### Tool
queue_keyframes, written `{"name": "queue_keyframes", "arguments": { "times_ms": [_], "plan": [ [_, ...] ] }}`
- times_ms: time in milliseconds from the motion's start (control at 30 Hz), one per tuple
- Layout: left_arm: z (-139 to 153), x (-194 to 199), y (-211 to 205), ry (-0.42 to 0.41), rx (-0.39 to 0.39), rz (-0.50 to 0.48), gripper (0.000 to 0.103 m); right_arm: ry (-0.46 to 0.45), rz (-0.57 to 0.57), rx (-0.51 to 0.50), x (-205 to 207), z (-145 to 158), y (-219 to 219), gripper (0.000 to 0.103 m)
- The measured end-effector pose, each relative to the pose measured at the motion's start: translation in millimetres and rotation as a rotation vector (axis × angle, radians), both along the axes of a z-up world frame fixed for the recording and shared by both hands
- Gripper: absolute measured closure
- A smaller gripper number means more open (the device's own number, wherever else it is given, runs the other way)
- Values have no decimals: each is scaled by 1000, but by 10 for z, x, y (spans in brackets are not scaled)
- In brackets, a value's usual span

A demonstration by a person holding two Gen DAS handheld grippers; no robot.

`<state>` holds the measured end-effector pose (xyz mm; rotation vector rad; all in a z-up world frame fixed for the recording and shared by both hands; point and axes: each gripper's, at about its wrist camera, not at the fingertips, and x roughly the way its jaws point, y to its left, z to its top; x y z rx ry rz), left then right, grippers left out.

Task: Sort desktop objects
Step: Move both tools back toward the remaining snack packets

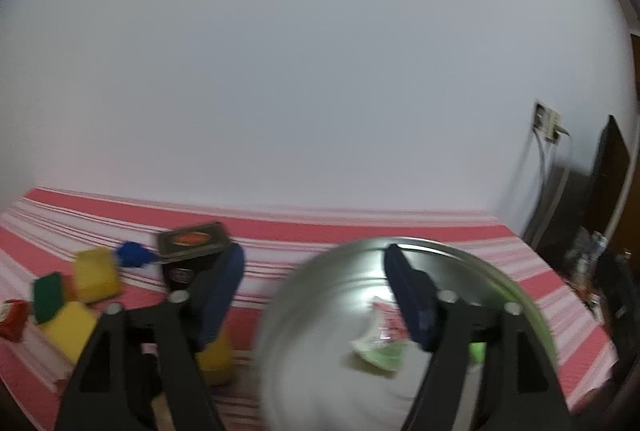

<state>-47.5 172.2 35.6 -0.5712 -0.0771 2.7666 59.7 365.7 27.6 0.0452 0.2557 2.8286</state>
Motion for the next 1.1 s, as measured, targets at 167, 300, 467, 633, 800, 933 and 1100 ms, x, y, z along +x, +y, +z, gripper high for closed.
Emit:
{"name": "queue_keyframes", "arguments": {
  "times_ms": [167, 300, 467, 633, 800, 933, 1100],
  "plan": [
    [-53, 151, -181, 119, -111, 58, 5, -10, 13, -53, 16, -56, -24, 1],
    [-97, 220, -233, 144, -152, 55, 1, -38, -4, -83, 38, -94, 28, 1],
    [-171, 277, -357, 131, -179, 87, 0, -79, -2, -80, 112, -104, -63, 1],
    [-218, 269, -496, 118, -186, 106, 0, -54, 3, -3, 256, -61, -388, 1],
    [-238, 224, -742, 73, -154, 125, 1, -107, 33, -106, 248, -81, -461, 1],
    [-258, 252, -912, 62, -141, 144, 0, -89, 55, -175, 295, -131, -513, 1],
    [-274, 227, -1124, 19, -100, 141, 0, -79, 87, -203, 311, -167, -640, 1]
  ]
}}
